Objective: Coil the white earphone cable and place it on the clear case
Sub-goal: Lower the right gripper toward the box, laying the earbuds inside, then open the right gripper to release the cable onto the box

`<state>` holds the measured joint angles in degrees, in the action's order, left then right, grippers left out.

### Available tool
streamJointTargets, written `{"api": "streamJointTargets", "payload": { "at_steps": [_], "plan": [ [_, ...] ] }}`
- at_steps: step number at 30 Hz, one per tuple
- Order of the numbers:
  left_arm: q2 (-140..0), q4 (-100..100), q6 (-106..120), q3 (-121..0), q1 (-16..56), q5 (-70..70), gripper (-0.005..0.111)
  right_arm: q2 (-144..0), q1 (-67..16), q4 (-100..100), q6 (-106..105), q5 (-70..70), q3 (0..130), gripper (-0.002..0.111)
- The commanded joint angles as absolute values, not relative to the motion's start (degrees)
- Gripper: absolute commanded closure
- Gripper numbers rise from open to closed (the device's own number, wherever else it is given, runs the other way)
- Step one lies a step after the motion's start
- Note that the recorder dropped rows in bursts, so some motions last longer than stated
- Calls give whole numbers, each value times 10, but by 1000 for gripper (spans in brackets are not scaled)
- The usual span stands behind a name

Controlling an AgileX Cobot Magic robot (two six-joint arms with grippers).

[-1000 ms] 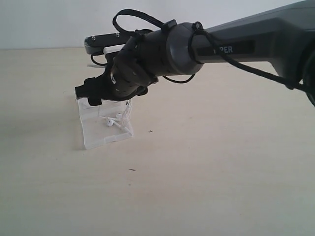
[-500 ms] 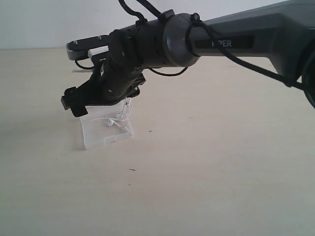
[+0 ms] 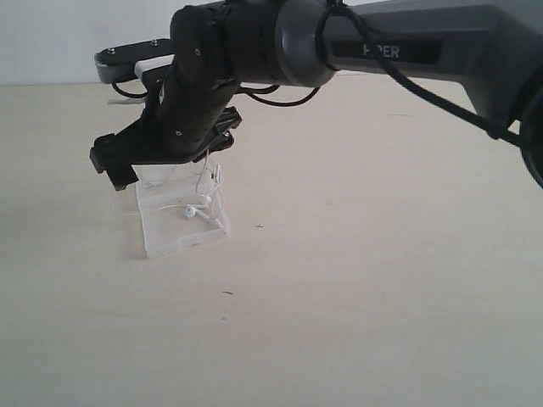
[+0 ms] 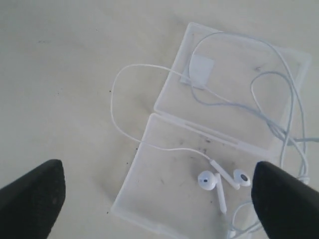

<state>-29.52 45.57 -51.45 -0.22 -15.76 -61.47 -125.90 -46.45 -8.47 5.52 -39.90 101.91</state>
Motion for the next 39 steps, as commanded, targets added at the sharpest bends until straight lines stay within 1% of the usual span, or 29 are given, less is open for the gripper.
{"api": "streamJointTargets", "payload": {
  "at_steps": [1,5,10,17,27,36,39],
  "plan": [
    [-293,456,-520,0,-159,-619,107,-1261,-466,-93,44,-460,1043,12],
    [-293,457,-527,0,-159,-619,107,-1280,-466,-72,42,-492,1057,12],
    [-293,463,-528,0,-159,-619,107,-1303,-467,-43,48,-471,1057,12],
    [-293,462,-528,0,-159,-619,107,-1307,-467,23,84,-497,1057,12],
    [-293,462,-528,0,-159,-619,107,-1298,-467,13,72,-502,1057,12],
    [-293,468,-528,0,-159,-619,107,-1309,-467,-45,19,-569,1104,12],
    [-293,476,-529,0,-159,-619,107,-1322,-473,-23,11,-582,1118,12]
  ]
}}
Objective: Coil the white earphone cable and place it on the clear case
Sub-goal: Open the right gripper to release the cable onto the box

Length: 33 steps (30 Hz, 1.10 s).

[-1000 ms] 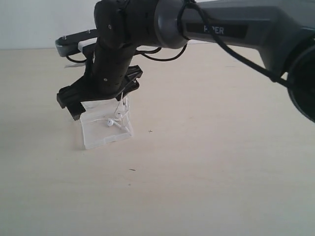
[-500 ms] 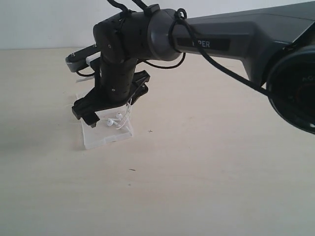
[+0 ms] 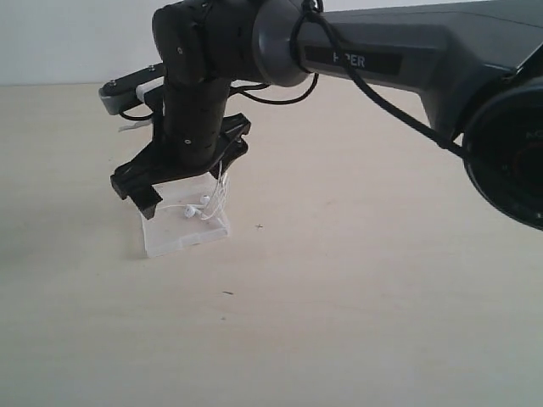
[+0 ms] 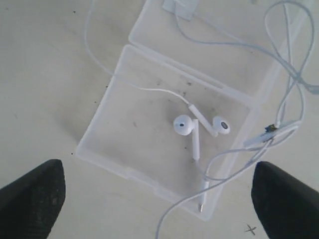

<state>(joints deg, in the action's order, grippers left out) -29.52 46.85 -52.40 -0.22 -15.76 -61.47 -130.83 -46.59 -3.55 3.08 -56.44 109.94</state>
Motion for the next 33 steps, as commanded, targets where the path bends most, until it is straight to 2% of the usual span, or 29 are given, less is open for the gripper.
{"api": "streamJointTargets", "payload": {
  "at_steps": [1,11,18,25,33],
  "plan": [
    [-293,477,-529,0,-159,-619,107,-1325,-477,-8,12,-584,1123,12],
    [-293,477,-529,0,-159,-619,107,-1368,-522,188,12,-700,1191,12],
    [-293,476,-529,0,-159,-619,107,-1374,-526,224,-9,-700,1191,12],
    [-293,476,-529,0,-159,-619,107,-1374,-560,278,-140,-700,1191,12],
    [-293,476,-529,0,-159,-619,107,-1374,-586,367,-138,-700,1191,12]
  ]
}}
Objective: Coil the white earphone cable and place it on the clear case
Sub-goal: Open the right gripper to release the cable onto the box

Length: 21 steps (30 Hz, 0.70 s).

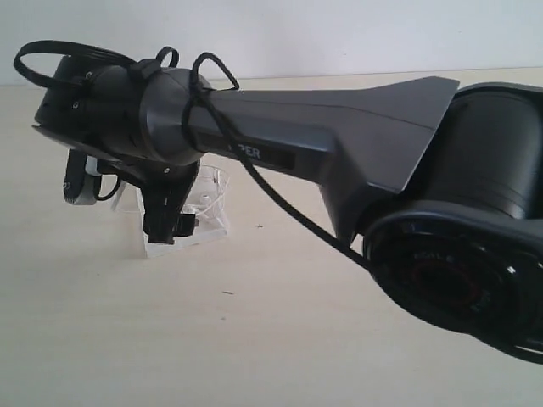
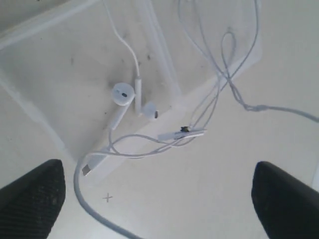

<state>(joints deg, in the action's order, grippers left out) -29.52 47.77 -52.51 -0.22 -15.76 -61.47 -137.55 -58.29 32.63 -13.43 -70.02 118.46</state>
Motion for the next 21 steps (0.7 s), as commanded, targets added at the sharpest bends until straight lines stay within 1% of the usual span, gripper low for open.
{"api": "streamJointTargets", "payload": {
  "at_steps": [1,7,13,18,21],
  "plan": [
    [-293,476,-529,0,-159,-617,107,-1374,-586,370,-131,-700,1191,12],
    [-293,476,-529,0,-159,-613,107,-1368,-585,377,-72,-700,1191,12],
    [-293,476,-528,0,-159,-613,107,-1334,-585,300,-73,-700,1191,12],
    [-293,477,-528,0,-159,-610,107,-1310,-580,290,-51,-700,1191,12],
    [-293,477,-528,0,-159,-604,107,-1293,-565,223,-47,-684,1191,13]
  ]
}}
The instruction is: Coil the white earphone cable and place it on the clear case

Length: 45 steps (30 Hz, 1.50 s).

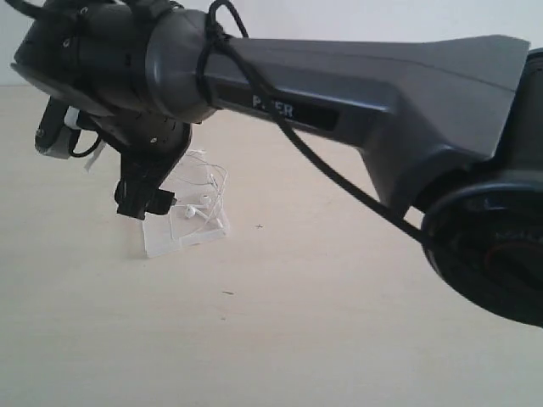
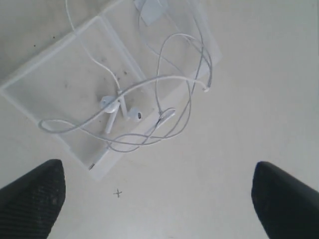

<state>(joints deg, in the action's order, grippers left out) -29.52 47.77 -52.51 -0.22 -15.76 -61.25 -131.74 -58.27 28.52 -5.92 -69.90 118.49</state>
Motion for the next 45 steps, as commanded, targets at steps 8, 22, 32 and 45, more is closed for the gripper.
{"api": "streamJointTargets", "payload": {
  "at_steps": [8,22,32,45],
  "plan": [
    [-293,477,-528,0,-159,-601,107,-1273,-529,154,-37,-676,1191,38],
    [-293,477,-527,0,-159,-588,107,-1139,-486,39,-52,-623,1064,108],
    [-292,544,-586,0,-159,-584,107,-852,-486,-11,-23,-367,682,108],
    [-165,706,-790,0,-159,-588,107,-446,-486,-122,-23,-8,205,108]
  ]
}}
